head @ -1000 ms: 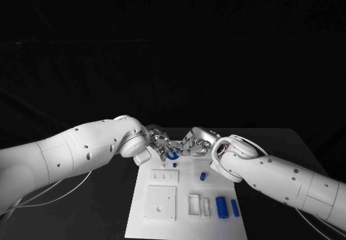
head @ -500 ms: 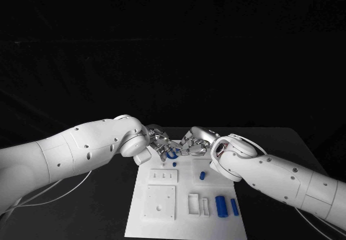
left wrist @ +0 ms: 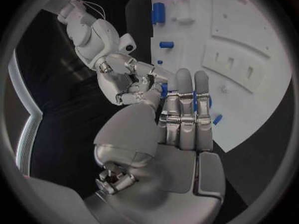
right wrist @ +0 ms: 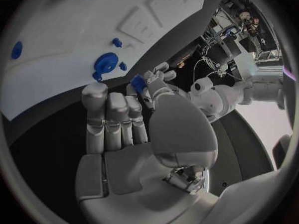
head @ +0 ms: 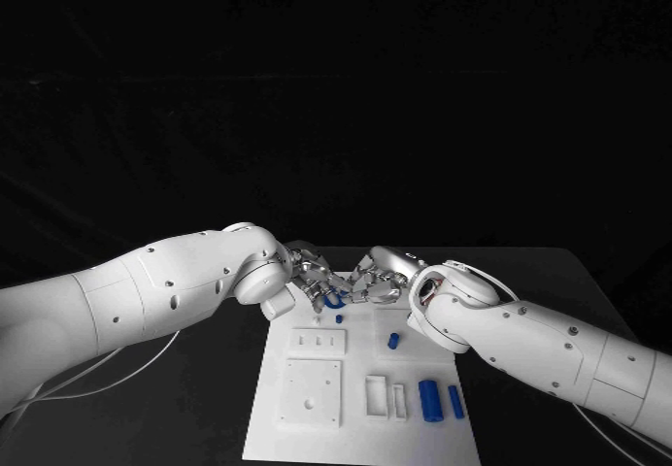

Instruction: Assemble the parts on the task board

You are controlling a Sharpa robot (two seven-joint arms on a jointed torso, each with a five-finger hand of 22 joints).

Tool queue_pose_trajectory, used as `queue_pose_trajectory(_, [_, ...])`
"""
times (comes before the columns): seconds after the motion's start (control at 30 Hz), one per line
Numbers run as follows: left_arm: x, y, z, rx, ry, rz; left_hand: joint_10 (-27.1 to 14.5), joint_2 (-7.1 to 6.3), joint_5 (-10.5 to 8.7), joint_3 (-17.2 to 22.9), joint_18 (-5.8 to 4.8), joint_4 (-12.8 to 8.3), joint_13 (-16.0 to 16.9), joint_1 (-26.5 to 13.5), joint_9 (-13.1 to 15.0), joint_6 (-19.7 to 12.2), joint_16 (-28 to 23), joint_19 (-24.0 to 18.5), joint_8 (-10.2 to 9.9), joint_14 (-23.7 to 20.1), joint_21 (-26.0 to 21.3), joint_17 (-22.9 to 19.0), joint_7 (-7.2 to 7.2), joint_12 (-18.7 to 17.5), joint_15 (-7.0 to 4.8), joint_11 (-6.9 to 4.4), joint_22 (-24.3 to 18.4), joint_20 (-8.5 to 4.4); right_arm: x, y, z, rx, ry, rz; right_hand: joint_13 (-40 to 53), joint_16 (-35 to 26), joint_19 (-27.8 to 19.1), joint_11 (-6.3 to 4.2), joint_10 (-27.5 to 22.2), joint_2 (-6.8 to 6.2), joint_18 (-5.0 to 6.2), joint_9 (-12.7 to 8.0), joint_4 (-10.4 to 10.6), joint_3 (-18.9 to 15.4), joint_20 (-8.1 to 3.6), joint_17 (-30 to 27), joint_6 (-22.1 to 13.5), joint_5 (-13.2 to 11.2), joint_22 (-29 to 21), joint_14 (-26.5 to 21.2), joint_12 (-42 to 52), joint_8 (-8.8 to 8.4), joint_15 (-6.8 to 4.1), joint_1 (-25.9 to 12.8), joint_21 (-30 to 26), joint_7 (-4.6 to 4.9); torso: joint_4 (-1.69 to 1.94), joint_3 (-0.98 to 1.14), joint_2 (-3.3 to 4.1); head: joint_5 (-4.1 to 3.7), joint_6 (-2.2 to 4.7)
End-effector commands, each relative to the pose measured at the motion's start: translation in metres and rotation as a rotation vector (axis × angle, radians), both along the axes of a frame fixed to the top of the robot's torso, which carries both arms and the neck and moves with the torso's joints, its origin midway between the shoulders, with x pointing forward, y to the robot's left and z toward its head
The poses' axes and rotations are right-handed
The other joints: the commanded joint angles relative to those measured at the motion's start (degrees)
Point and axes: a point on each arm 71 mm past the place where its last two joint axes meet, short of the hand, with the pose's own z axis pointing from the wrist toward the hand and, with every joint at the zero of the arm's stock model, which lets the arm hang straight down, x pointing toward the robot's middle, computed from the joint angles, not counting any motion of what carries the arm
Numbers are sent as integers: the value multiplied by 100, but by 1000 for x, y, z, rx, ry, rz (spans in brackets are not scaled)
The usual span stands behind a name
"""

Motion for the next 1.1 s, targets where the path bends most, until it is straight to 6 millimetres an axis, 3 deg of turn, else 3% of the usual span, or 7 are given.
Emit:
queue_pose_trajectory(0.03, [1, -3, 3, -22, -26, 5, 255, -179, 63, 508, -32, -145, -10, -194, 417, 353, 53, -59, -25, -6, 75, 44, -285, 57, -19, -40, 78, -27, -1, 2, -1, -14, 4, 14, -5, -22, 310, -10, -36, 7, -10, 6, 14, 3, -24, 2, 30, 33, 9, 11, -23, 19, -44, -66, -23, -25, 5, 2, 0, 22, 2])
queue_pose_trajectory(0.13, [1, -3, 3, -27, -34, 12, 271, -287, 215, 748, -23, -177, 7, -294, 534, 394, 100, -64, -21, 17, 136, 80, -300, 139, -36, -59, 141, -40, -1, 2, -1, -14, 4, 14, -10, -30, 309, -10, -44, 5, -8, 5, 14, 1, -23, -1, 25, 35, 5, 10, -31, 17, -43, -77, -32, -24, 3, 3, 3, 8, -7])
queue_pose_trajectory(0.3, [2, -3, 3, -31, -40, 20, 283, -476, 889, 907, -16, -214, 110, -478, 729, 571, 289, 6, 8, 128, 299, 195, -368, 489, -113, -130, 262, -111, -1, 2, -1, -12, 2, 13, -18, -40, 307, -8, -55, 1, -5, 4, 16, -2, -22, -8, 17, 33, 2, 8, -42, 16, -42, -84, -41, -20, -2, 0, 1, 21, -14])
queue_pose_trajectory(0.47, [2, -3, 1, -31, -33, 22, 290, -598, 963, 1051, -52, -217, 222, -686, 1242, 746, 562, 43, -2, 206, 484, 384, -463, 922, -196, -212, 417, -196, -1, 3, 0, -10, -1, 13, -18, -40, 307, -8, -55, 1, -5, 4, 16, -2, -22, -8, 17, 33, 2, 8, -42, 16, -42, -84, -41, -20, -2, 5, 4, 18, -25])
queue_pose_trajectory(0.73, [1, -4, -2, -31, -5, 16, 286, -670, 1094, 1031, -103, -186, 490, -846, 2175, 987, 1208, 108, 60, 305, 797, 736, -618, 1735, -340, -359, 669, -341, -1, 4, 1, -1, -12, 9, -28, -42, 308, -7, -58, 6, 1, 4, 22, 2, -20, -7, 9, 37, -3, 10, -52, 17, -41, -85, -55, -19, -2, 2, 2, 16, -45])
queue_pose_trajectory(0.93, [0, -4, -4, -35, 8, 18, 290, -735, 1209, 1045, -109, -179, 562, -877, 2932, 1027, 1530, 75, -8, 264, 978, 900, -670, 2035, -388, -405, 847, -389, -1, 3, 1, 1, -15, 7, -30, -41, 309, -7, -59, 8, 1, 4, 21, 7, -20, -6, 10, 40, -2, 11, -54, 18, -42, -82, -53, -20, 0, 2, 4, 18, -44])
queue_pose_trajectory(1.1, [0, -4, -4, -37, 12, 22, 297, -774, 1148, 1005, -115, -136, 612, -832, 3442, 1006, 1625, 57, 6, 262, 1022, 926, -697, 2169, -405, -418, 908, -403, 0, 4, 0, 2, -16, 7, -34, -44, 308, -6, -60, 4, 3, 4, 20, 14, -19, -7, 3, 38, -5, 10, -58, 17, -40, -79, -58, -16, 0, 2, 2, 19, -45])
